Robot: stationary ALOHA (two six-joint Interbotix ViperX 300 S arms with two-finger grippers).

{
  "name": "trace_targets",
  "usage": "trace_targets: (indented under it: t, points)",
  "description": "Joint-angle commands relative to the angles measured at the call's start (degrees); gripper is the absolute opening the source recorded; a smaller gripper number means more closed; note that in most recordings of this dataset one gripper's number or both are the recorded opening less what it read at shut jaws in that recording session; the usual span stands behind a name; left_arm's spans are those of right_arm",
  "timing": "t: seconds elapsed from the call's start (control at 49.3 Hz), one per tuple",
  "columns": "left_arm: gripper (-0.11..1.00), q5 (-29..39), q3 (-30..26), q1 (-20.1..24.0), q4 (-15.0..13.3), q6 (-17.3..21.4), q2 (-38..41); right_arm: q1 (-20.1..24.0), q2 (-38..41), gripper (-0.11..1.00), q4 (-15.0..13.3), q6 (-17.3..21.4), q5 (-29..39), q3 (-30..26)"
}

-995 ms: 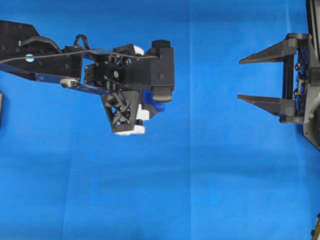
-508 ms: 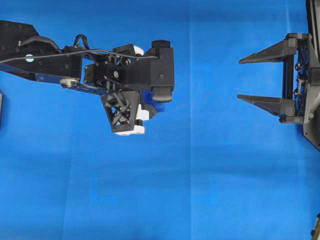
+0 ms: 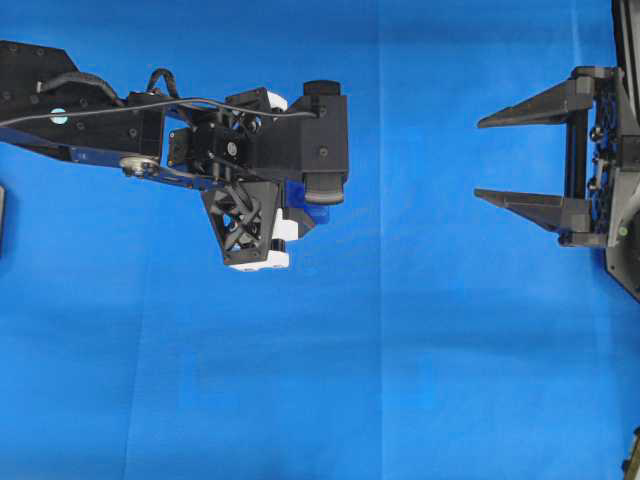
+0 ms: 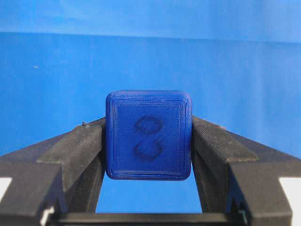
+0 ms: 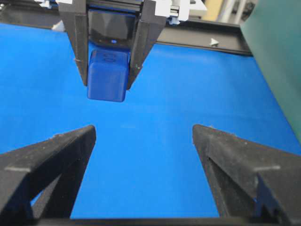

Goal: Handover the blue block to the right arm after grasping it with the left arm, then place it in the designated position.
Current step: 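Lift the blue cube with the left gripper and raise it upright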

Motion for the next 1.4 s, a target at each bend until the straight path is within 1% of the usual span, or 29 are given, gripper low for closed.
trace_targets:
  t: [0.0, 0.162, 0.264, 0.365, 0.568, 0.751, 0.934, 1.056, 1.157, 1.38]
  points:
    - [0.46, -0.26, -1.05, -0.09, 0.09, -0.09, -1.93, -0.09, 0.18, 0.96, 0.09, 0.09, -0.44, -1.67]
    - [0.46, -1.67, -0.44, -0.35, 0.09, -0.09, -2.37, -0.09, 0.26, 0.96, 0.09, 0.09, -0.44, -1.67]
    - [0.46, -4.92, 1.05, -0.53, 0.09, -0.09, -3.69, -0.09, 0.26, 0.96, 0.09, 0.09, -0.44, -1.67]
    - [0.46, -9.23, 3.69, -0.53, 0.09, 0.0, -5.62, -0.09, 0.18, 0.96, 0.09, 0.09, -0.44, -1.76]
    - [0.46, -20.39, 10.81, -0.53, 0.09, -0.09, -10.2, -0.09, 0.18, 0.96, 0.09, 0.09, -0.44, -1.93]
    - [0.46, -32.52, 17.67, -0.53, 0.09, 0.0, -15.03, -0.09, 0.26, 0.96, 0.09, 0.09, -0.53, -2.29]
    - [0.46, -46.49, 24.87, -0.53, 0.09, 0.7, -19.86, -0.09, 0.26, 0.96, 0.09, 0.09, -0.53, -2.29]
    - [0.46, -52.73, 28.39, -0.53, 0.0, 0.7, -21.88, -0.09, 0.18, 0.96, 0.0, 0.0, -0.53, -2.37]
    - [0.46, -54.76, 29.79, -0.53, 0.0, 0.62, -22.68, -0.09, 0.18, 0.96, 0.0, 0.0, -0.53, -2.37]
    - [0.46, -54.84, 29.79, -0.44, -0.09, 0.7, -22.59, -0.09, 0.18, 0.96, 0.0, 0.0, -0.53, -2.46]
